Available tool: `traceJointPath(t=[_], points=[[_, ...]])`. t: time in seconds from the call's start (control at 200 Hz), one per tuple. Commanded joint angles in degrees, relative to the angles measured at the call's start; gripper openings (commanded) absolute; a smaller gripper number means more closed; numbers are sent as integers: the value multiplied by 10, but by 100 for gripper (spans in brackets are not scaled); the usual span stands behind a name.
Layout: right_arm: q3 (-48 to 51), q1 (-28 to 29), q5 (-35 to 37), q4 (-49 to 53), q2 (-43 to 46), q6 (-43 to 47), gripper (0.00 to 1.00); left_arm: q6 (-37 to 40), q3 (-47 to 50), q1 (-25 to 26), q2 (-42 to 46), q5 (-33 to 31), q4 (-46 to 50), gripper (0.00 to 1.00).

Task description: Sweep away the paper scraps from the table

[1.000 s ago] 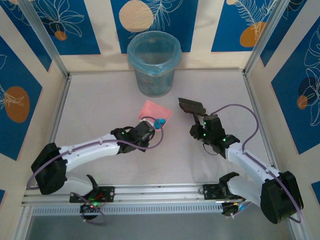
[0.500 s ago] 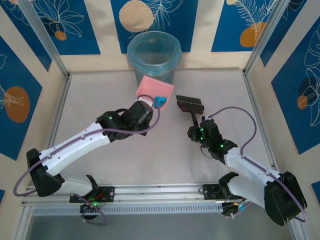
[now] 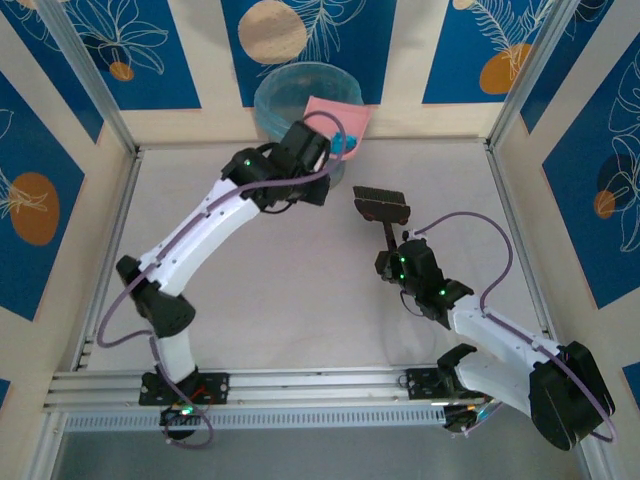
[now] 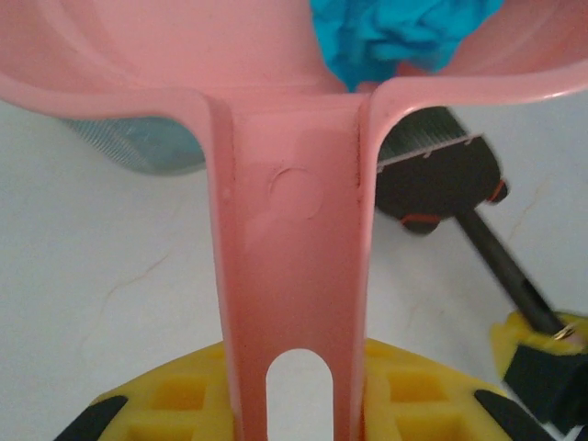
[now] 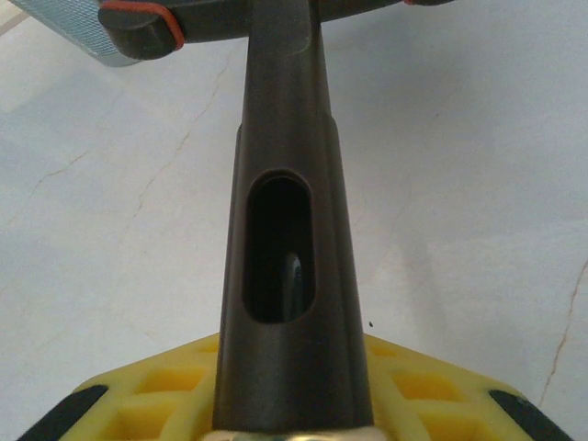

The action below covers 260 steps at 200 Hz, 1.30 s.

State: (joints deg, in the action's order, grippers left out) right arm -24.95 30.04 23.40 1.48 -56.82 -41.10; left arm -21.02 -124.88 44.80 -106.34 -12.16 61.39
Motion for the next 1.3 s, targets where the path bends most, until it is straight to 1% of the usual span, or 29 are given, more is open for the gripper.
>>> traceJointPath(t=[0.0,0.1,0.16,0.24,0.355,0.495,0.595,0.71,0.795,0.86,0.96,1.04,1.11,1.295], points=[[-5,5,24,-23,11,16,0,5,-115,-23,-55,89,39,0],[-4,6,23,-24,14,19,0,-13,-240,-53,-123,145,60,0],[-5,5,24,-22,17,21,0,-37,-278,-76,-146,184,52,0],[-5,5,31,-19,21,24,0,-72,-278,-103,-150,236,9,0],[-1,5,38,-24,24,29,0,-112,-278,-131,-155,276,-46,0],[0,6,48,-25,24,36,0,-178,-279,-160,-172,369,-116,0],[1,6,46,-30,24,38,0,-248,-277,-170,-192,421,-182,0],[1,6,46,-30,24,44,0,-347,-277,-174,-219,460,-276,0],[-1,6,49,-28,26,50,0,-417,-277,-173,-236,472,-347,0],[-4,6,55,-23,29,54,0,-451,-277,-174,-245,465,-384,0],[-1,5,60,-23,33,57,0,-475,-268,-174,-246,440,-409,0],[0,5,62,-24,33,59,0,-502,-218,-174,-231,426,-459,0],[-1,5,64,-23,33,59,0,-525,-179,-174,-222,420,-507,0],[-1,4,70,-21,35,60,0,-574,-147,-174,-222,408,-581,0]])
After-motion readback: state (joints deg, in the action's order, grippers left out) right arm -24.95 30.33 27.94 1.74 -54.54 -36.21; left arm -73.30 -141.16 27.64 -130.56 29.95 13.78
